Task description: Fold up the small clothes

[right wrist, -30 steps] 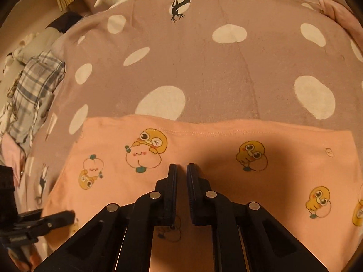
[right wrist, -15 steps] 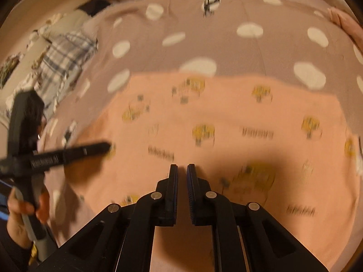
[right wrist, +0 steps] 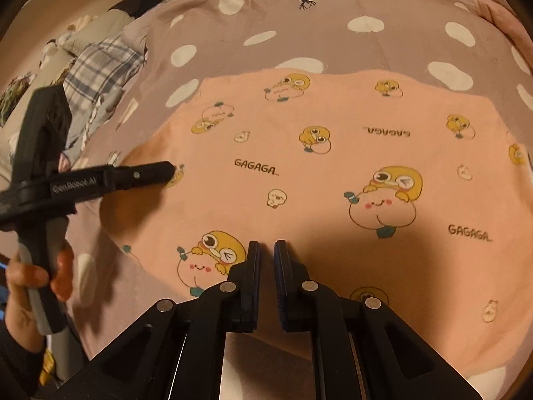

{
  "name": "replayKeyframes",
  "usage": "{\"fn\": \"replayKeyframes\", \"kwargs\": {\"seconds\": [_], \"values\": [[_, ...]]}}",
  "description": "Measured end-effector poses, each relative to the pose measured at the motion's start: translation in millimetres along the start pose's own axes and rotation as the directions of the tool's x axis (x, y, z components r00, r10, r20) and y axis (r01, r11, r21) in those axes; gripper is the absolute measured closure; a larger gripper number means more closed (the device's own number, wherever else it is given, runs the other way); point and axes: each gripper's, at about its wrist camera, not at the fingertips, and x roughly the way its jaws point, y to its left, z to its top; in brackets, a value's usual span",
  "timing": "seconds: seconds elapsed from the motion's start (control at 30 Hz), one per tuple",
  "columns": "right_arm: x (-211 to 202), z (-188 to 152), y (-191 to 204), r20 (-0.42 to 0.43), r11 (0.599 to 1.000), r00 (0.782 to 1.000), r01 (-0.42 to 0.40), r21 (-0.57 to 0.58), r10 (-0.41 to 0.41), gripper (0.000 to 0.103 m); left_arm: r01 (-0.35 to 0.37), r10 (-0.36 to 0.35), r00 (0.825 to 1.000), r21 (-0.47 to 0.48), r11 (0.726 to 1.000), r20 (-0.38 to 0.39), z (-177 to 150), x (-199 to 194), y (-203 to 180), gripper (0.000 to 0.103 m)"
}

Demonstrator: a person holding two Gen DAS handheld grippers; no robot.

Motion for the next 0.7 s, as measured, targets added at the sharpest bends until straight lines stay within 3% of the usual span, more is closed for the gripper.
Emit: {"fn": "replayKeyframes", "kwargs": {"seconds": [0.1, 0.23, 0.43, 0.57, 0.7], "values": [[-3, 4, -4, -0.006, 0.999, 1.000, -0.030, 0.026, 0.030, 0.092, -0.003, 0.002, 1.000, 0.014, 1.000, 0.012, 1, -4, -6, 0.076], [-11, 6, -11, 0.020, 0.993, 0.996, -0.094, 0.077, 0.093, 0.092, 0.003, -0.005, 0.999, 0.043, 0.999, 0.052, 4, -16, -19, 0.088], [-16, 10, -34, 0.082, 0.952, 0.980, -0.198, 0.233, 0.183, 0.092, 0.037, -0.045, 0.996, 0.097, 0.995, 0.083, 11, -31, -47, 0.088], [-14, 6, -56, 0.145, 0.873, 0.948, -0.319, 0.368, 0.285, 0.086, 0.043, -0.056, 0.996, 0.160, 0.986, 0.074, 12, -25, -75, 0.088], [-13, 5, -70, 0.224, 0.781, 0.900, -0.436, 0.448, 0.374, 0.066, 0.061, -0.072, 0.996, 0.212, 0.975, 0.047, 8, -15, -99, 0.088]]}}
